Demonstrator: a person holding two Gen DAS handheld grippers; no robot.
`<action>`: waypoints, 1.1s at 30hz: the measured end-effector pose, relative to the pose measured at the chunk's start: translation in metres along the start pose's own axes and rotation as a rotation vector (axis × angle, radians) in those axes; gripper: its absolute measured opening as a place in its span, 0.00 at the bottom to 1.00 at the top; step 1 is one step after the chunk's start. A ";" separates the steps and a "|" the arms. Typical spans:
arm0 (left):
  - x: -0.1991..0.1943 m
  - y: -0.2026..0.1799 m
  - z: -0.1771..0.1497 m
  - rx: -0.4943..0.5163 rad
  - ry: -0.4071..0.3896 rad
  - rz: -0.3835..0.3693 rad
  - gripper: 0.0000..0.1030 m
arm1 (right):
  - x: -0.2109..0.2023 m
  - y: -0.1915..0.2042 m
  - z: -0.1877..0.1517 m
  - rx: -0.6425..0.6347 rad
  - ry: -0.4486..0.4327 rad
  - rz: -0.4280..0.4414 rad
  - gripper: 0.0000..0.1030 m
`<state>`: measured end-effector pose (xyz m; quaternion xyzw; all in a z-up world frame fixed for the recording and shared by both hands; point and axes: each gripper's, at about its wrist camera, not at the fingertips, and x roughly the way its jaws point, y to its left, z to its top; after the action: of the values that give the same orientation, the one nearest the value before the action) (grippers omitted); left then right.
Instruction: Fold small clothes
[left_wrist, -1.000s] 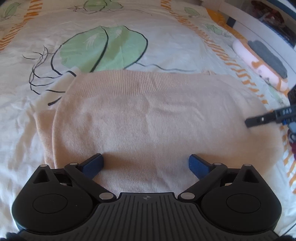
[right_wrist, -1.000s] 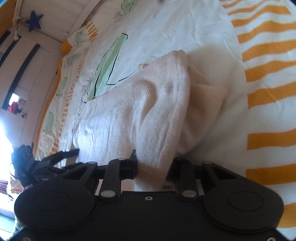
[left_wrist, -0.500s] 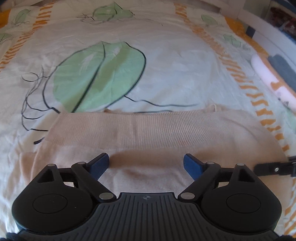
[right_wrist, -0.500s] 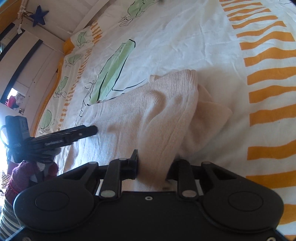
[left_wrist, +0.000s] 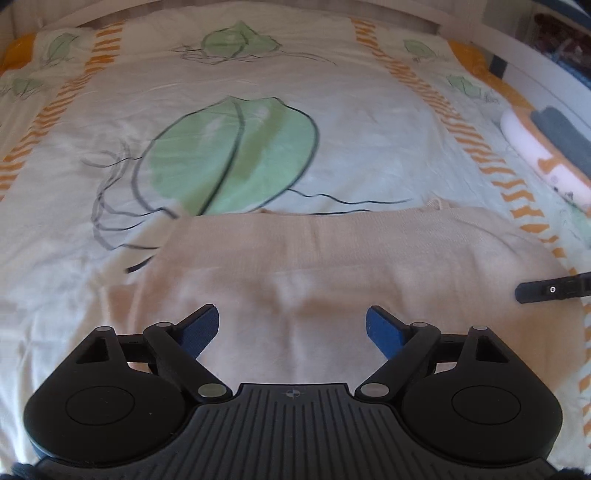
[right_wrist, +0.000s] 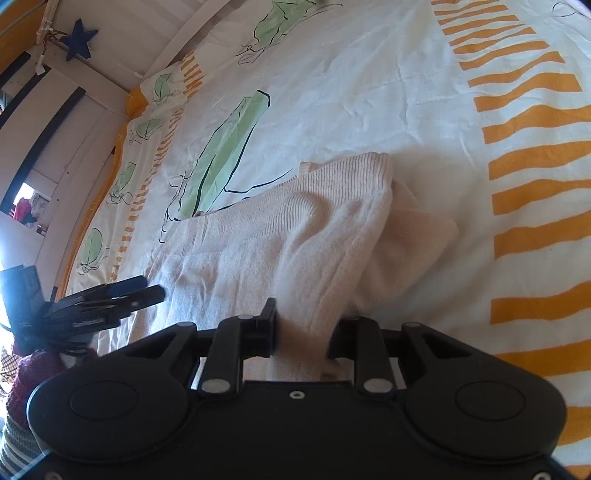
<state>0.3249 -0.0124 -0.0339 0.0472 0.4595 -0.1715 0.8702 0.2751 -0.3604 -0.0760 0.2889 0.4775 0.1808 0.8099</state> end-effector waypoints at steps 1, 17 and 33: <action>-0.005 0.010 -0.002 -0.024 -0.004 0.002 0.85 | 0.000 0.002 -0.001 -0.005 -0.005 -0.010 0.33; -0.030 0.085 0.006 -0.206 -0.100 -0.052 0.85 | 0.003 0.098 0.011 -0.125 -0.102 -0.068 0.31; -0.064 0.125 0.013 -0.271 -0.169 -0.038 0.85 | 0.117 0.189 -0.010 -0.151 0.026 0.060 0.28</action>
<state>0.3451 0.1182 0.0163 -0.0940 0.4045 -0.1275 0.9007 0.3194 -0.1454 -0.0370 0.2390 0.4641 0.2442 0.8172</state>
